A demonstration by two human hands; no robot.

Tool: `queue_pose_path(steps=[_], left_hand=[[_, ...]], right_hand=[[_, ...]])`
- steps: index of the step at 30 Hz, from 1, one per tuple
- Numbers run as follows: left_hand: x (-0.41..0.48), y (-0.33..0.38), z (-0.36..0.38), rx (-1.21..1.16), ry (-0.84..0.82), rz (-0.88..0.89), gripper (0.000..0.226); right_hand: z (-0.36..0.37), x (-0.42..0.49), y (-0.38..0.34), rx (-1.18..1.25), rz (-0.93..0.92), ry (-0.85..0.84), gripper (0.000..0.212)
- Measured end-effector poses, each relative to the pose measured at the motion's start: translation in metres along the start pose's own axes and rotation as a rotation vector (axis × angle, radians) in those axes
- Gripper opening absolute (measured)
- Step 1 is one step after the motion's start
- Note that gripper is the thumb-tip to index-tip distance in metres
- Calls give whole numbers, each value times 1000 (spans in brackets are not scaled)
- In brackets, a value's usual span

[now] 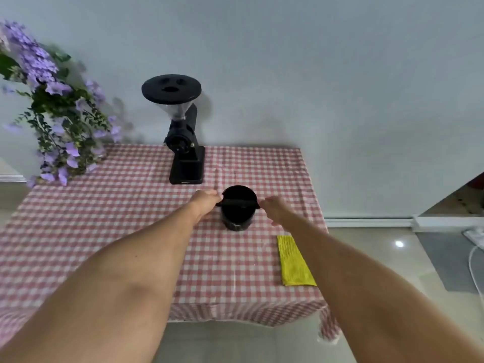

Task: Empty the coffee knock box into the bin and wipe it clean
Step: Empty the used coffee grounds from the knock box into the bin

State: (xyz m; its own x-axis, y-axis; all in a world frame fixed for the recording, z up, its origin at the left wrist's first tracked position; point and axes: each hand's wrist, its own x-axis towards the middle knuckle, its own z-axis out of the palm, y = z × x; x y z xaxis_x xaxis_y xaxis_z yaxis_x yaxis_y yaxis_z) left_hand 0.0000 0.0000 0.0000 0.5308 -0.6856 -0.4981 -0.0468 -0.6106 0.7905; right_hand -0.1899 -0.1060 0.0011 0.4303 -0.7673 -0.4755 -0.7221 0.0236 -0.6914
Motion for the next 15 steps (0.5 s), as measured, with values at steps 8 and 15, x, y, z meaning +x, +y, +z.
queue_pose_path(steps=[8, 15], left_hand=[[13, -17, 10, -229, 54, -64, 50], [20, -21, 13, -290, 62, -83, 53]], right_hand=[[25, 18, 18, 267, 25, 93, 48], [29, 21, 24, 445, 67, 179, 31]])
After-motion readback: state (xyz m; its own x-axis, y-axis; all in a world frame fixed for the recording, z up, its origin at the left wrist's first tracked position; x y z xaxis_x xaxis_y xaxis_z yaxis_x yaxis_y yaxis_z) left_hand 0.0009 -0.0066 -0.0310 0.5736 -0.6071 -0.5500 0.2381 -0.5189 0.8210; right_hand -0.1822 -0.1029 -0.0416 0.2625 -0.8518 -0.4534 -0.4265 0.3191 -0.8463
